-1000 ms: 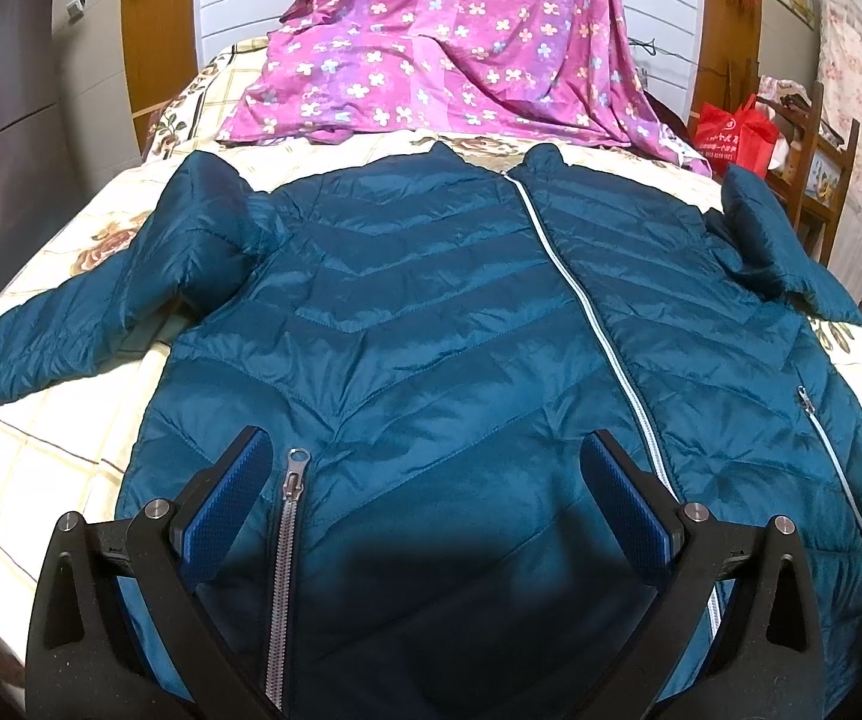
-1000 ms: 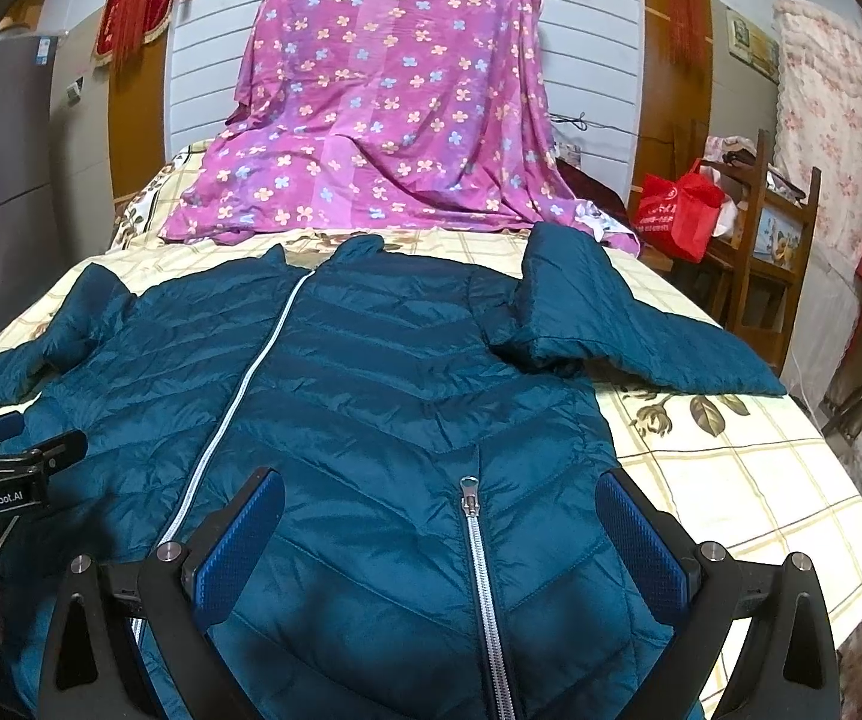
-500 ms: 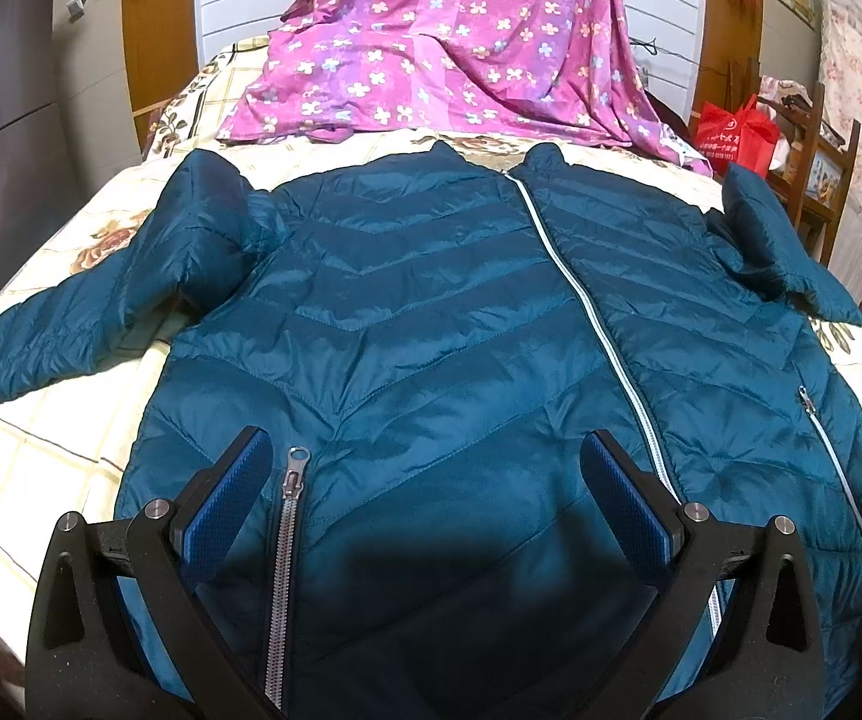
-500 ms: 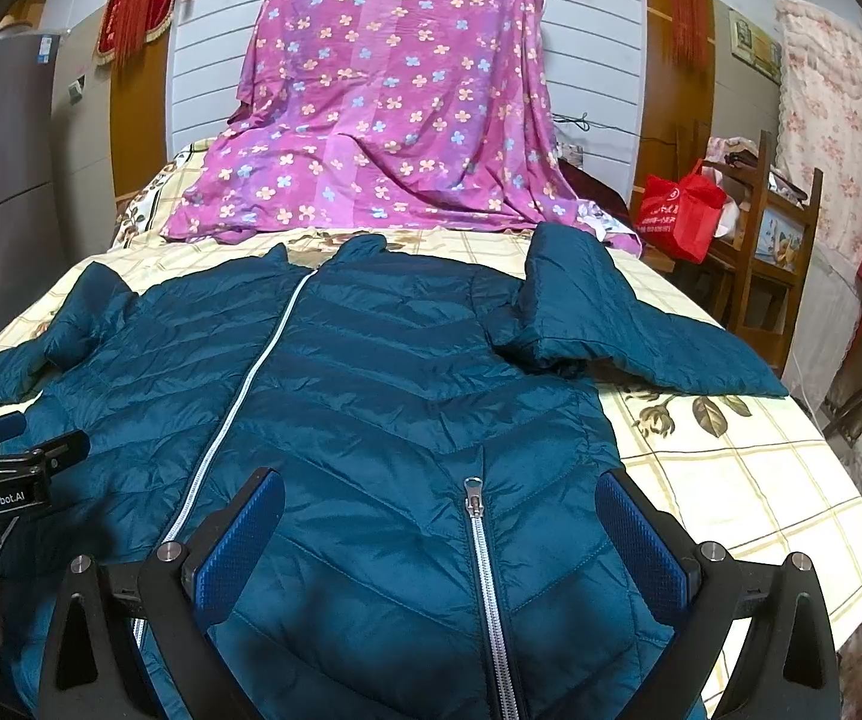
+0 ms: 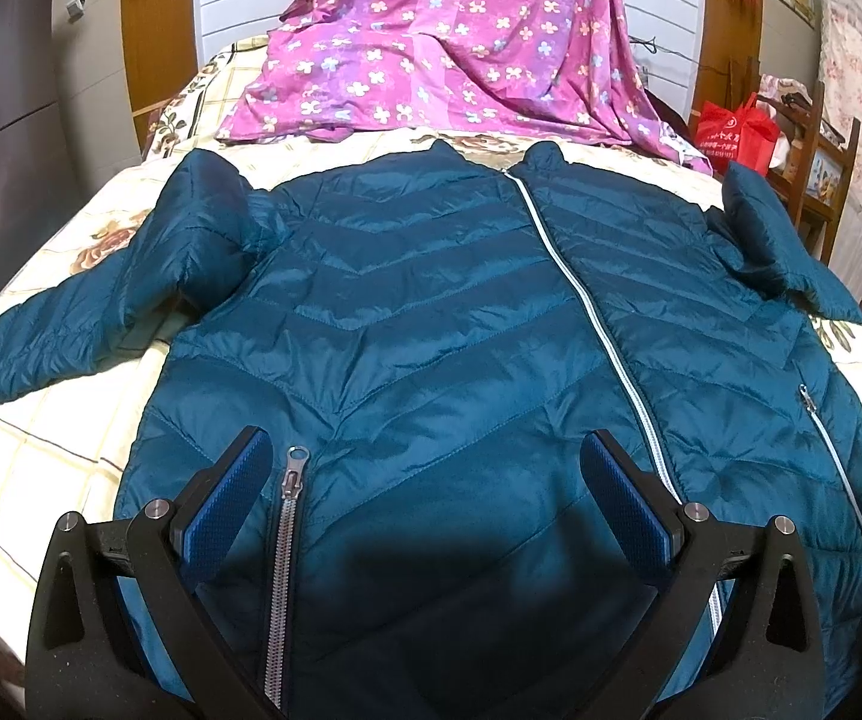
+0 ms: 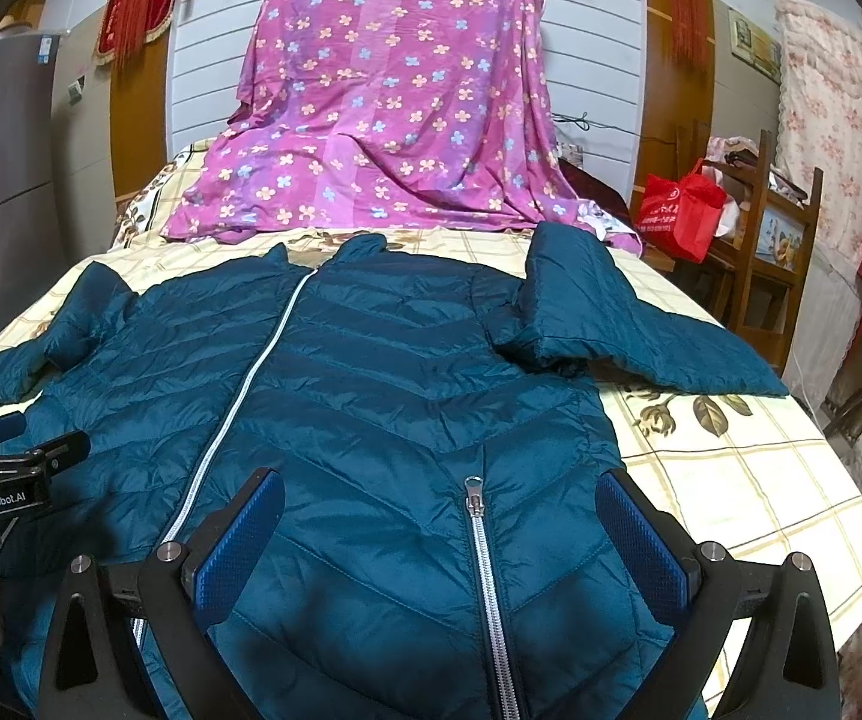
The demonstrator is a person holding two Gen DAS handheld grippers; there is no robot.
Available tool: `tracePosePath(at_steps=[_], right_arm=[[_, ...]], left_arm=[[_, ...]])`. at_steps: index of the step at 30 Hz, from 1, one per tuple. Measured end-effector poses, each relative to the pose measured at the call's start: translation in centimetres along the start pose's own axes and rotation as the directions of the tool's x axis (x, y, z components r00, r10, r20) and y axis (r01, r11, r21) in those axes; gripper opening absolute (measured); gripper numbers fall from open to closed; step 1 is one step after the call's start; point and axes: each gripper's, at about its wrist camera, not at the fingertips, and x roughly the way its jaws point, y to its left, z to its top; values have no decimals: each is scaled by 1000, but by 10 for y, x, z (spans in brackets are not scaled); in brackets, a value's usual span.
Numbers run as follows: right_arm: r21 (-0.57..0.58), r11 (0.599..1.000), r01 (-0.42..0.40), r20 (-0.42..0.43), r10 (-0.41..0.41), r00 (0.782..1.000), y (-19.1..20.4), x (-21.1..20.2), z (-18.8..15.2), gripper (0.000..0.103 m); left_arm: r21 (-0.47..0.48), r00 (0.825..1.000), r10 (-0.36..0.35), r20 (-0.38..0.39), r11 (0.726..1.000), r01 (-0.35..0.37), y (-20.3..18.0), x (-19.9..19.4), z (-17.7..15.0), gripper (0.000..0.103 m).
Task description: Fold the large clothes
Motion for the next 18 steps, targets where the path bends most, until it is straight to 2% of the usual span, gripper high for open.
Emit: tracePosePath(at_steps=[10,14,16,18], right_arm=[[-3,1000,1,-9,-1,1000,3,3,-1,103],[-3,1000,0,-23,0,1000,4,8,-2,103],[-1,1000,-2,-26,2,1000,5,9,-2,103],[2,1000,-7,-26,7,1000,5,10,-1,103]], left_arm=[[-3,1000,11,-12,1000,-11,0,5,-4,103],[-1,999,38,-8,999,-38,5,7,-3,103],[-12,999,36,-1,999,-36,14,6,3,103],[-55,998,64,19,997,-63,37,-3,20,103]])
